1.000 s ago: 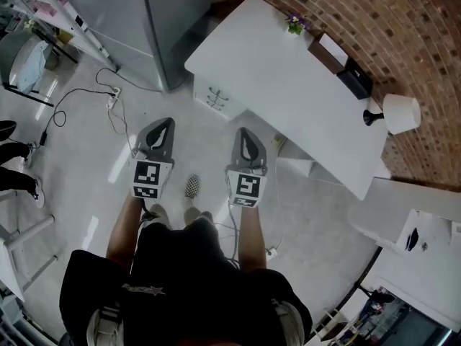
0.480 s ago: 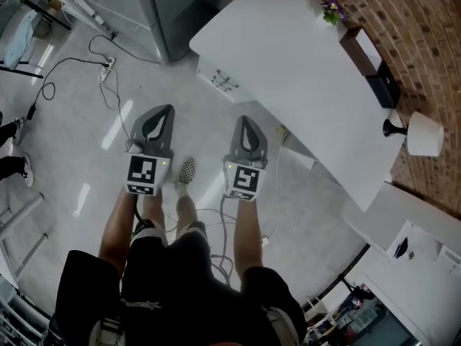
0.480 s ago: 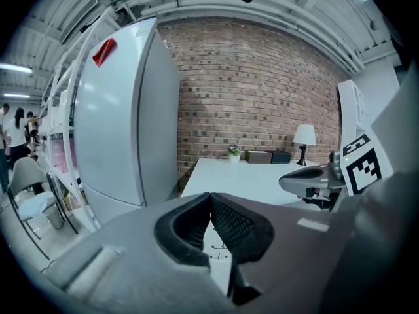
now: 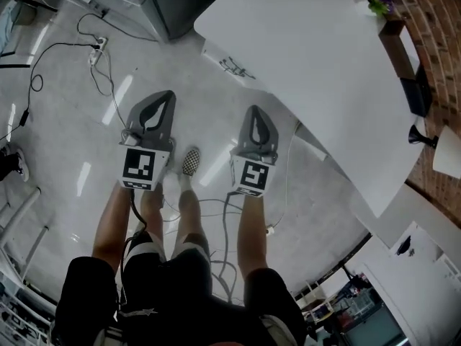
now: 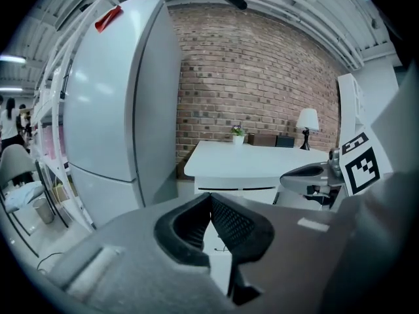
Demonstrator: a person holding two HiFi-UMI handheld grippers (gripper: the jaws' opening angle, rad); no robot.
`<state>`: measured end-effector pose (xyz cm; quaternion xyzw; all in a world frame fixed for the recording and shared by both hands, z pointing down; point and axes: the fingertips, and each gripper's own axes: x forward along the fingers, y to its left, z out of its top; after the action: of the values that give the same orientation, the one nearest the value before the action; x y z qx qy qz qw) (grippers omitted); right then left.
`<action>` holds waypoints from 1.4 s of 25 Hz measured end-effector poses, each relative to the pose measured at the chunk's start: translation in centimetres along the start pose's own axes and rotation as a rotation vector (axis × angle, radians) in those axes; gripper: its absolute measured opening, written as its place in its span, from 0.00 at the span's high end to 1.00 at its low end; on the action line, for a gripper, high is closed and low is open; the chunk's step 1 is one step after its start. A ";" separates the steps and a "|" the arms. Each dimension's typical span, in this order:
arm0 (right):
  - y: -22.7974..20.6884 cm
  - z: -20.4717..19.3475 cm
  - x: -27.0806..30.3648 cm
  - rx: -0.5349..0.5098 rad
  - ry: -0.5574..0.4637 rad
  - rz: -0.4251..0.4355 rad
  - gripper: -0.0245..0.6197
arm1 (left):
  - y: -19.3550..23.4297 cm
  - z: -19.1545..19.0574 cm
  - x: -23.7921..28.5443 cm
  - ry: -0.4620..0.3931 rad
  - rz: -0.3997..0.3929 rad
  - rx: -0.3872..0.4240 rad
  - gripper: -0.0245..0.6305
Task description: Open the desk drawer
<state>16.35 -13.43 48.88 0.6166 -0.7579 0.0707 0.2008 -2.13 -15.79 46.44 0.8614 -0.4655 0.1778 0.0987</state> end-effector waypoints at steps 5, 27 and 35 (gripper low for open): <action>-0.2 -4.4 2.4 -0.007 0.027 -0.005 0.95 | 0.0 -4.8 2.8 0.035 -0.022 -0.021 0.95; 1.1 -14.9 13.0 -0.610 0.371 0.073 0.68 | 1.0 -15.8 5.8 0.131 -0.026 -0.072 0.95; 0.6 -16.6 15.6 -0.762 0.443 0.041 0.68 | 1.5 -17.0 5.7 0.151 -0.022 -0.094 0.95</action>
<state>16.90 -21.54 70.17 0.4533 -0.6807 -0.0792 0.5699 -4.15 -15.28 64.29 0.8451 -0.4550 0.2190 0.1755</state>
